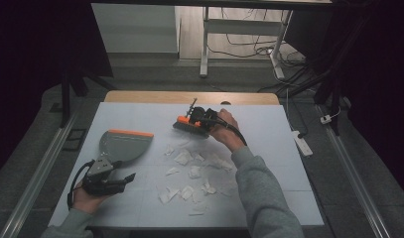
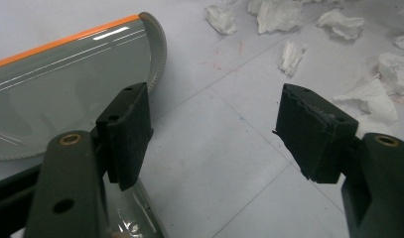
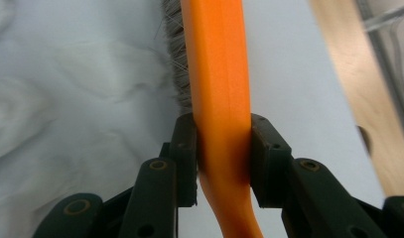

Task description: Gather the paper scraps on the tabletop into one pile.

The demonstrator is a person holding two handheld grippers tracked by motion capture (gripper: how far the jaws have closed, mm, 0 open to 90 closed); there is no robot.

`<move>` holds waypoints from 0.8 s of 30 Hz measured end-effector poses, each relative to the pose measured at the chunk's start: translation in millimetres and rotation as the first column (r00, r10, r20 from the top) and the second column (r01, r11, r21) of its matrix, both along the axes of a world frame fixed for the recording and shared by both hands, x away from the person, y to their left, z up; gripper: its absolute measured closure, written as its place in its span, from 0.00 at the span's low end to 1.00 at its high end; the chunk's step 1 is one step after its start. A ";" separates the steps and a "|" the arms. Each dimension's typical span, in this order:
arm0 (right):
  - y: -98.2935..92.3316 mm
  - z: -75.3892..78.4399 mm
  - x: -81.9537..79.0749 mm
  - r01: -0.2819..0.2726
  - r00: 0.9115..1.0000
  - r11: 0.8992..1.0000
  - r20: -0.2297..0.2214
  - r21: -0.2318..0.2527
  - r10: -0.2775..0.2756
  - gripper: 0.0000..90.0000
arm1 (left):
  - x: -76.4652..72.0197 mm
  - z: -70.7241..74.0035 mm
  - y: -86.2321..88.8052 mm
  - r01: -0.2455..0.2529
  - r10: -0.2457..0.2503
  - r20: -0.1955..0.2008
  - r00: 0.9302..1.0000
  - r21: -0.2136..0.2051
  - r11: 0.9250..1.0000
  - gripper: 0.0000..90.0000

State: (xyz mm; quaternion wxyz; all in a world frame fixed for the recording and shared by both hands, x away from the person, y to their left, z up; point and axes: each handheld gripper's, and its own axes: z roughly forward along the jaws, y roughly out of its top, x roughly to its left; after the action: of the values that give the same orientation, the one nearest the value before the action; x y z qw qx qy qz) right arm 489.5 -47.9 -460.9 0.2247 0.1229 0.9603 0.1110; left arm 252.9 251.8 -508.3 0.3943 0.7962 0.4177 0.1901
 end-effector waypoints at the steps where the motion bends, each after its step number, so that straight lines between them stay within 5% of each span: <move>1: 0.9 -0.3 -3.8 -0.009 1.000 1.000 -0.008 -0.012 0.009 0.76 | 0.0 0.1 -0.2 0.000 0.000 0.000 1.000 0.001 1.000 0.34; 9: -3.7 1.8 -38.6 -0.108 0.994 0.992 -0.040 -0.063 0.106 0.76 | -1.0 0.6 -0.6 -0.002 0.002 0.002 1.000 0.002 1.000 0.34; 17: -25.2 6.7 -77.7 -0.185 0.979 0.983 -0.090 -0.021 0.182 0.76 | -1.5 0.9 -1.6 0.000 0.000 0.005 1.000 0.007 1.000 0.34; 22: -41.7 24.2 -83.1 -0.133 0.990 0.988 -0.032 0.078 0.136 0.76 | -1.6 1.0 -1.6 -0.004 0.004 0.006 1.000 0.006 1.000 0.34; 24: -49.4 36.6 -79.6 -0.096 0.995 0.982 -0.011 0.161 0.099 0.76 | -1.8 1.2 -1.5 -0.004 0.004 0.006 1.000 0.006 1.000 0.34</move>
State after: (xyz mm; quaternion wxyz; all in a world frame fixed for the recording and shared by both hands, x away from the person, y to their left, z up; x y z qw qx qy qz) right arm 409.8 -97.3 -424.3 0.1993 0.0943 0.9552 0.1976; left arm 251.1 250.4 -507.2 0.3927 0.7959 0.4177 0.1947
